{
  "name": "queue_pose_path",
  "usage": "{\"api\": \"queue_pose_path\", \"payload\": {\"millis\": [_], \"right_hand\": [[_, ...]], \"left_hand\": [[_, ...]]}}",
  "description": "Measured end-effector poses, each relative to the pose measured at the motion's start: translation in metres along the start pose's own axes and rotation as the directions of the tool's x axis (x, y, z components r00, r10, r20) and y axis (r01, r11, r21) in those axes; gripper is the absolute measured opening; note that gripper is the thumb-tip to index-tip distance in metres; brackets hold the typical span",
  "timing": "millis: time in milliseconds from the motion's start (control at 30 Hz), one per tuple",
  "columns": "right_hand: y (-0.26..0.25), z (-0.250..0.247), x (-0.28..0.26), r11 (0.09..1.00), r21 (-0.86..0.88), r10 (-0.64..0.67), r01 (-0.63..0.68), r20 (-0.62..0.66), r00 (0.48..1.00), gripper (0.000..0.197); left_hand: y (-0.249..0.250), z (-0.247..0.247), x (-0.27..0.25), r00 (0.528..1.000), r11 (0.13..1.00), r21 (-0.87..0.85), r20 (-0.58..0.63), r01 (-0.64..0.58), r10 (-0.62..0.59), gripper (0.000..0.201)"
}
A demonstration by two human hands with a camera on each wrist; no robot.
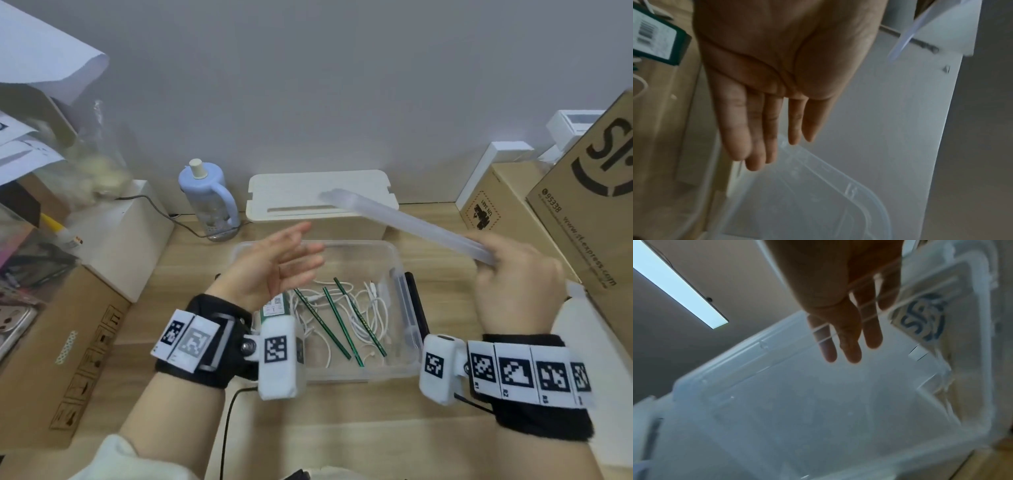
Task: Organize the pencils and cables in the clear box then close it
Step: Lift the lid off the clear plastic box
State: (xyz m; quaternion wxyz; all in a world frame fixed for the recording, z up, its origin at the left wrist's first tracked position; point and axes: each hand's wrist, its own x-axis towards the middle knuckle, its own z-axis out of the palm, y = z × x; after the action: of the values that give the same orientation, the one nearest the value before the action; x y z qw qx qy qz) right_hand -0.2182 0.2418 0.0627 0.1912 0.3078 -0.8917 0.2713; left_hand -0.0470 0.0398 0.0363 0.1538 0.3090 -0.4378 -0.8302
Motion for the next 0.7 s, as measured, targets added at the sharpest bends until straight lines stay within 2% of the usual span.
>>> {"api": "queue_pose_path", "payload": {"millis": [100,233,333,400,433,500,533,600,633,667,700], "right_hand": [[0.023,-0.002,0.003,0.992,-0.078,0.094,-0.097,-0.043,0.995,0.038],[0.051,-0.002,0.012,0.938,-0.177,0.315,-0.298,0.079,0.946,0.031],[0.078,0.015,0.013,0.893,-0.253,0.434,-0.373,0.261,0.862,0.043],[0.096,0.03,0.012,0.874,-0.248,0.484,-0.418,0.365,0.795,0.046],[0.104,0.036,0.011,0.863,-0.219,0.504,-0.454,0.407,0.762,0.045],[0.116,0.048,0.006,0.829,-0.18,0.546,-0.529,0.464,0.697,0.041],[0.12,0.053,0.001,0.808,-0.192,0.574,-0.557,0.473,0.669,0.037],[0.125,0.063,-0.011,0.765,-0.238,0.632,-0.599,0.46,0.624,0.029],[0.127,0.068,-0.017,0.743,-0.259,0.658,-0.617,0.453,0.602,0.03],[0.129,0.073,-0.023,0.716,-0.285,0.686,-0.637,0.454,0.568,0.036],[0.13,0.077,-0.028,0.688,-0.312,0.713,-0.655,0.46,0.529,0.043]], "left_hand": [[-0.023,-0.002,0.005,0.997,0.982,0.172,-0.002,0.077,-0.078,0.034],[-0.041,-0.012,0.009,0.986,0.961,0.237,-0.114,0.144,-0.12,0.03],[-0.045,-0.021,0.011,0.97,0.937,0.322,-0.233,0.137,-0.061,0.023],[-0.044,-0.027,0.008,0.945,0.921,0.382,-0.324,0.081,0.051,0.025],[-0.043,-0.03,0.006,0.917,0.909,0.415,-0.377,0.045,0.127,0.028],[-0.042,-0.04,0.003,0.831,0.868,0.497,-0.485,0.005,0.273,0.035],[-0.042,-0.048,0.002,0.781,0.831,0.556,-0.531,0.027,0.329,0.038],[-0.044,-0.066,0.0,0.713,0.698,0.692,-0.583,0.185,0.39,0.046],[-0.045,-0.074,0.0,0.706,0.633,0.725,-0.596,0.27,0.382,0.053],[-0.047,-0.081,0.0,0.721,0.622,0.717,-0.607,0.315,0.335,0.06],[-0.048,-0.086,-0.001,0.751,0.65,0.688,-0.604,0.322,0.267,0.065]]}}
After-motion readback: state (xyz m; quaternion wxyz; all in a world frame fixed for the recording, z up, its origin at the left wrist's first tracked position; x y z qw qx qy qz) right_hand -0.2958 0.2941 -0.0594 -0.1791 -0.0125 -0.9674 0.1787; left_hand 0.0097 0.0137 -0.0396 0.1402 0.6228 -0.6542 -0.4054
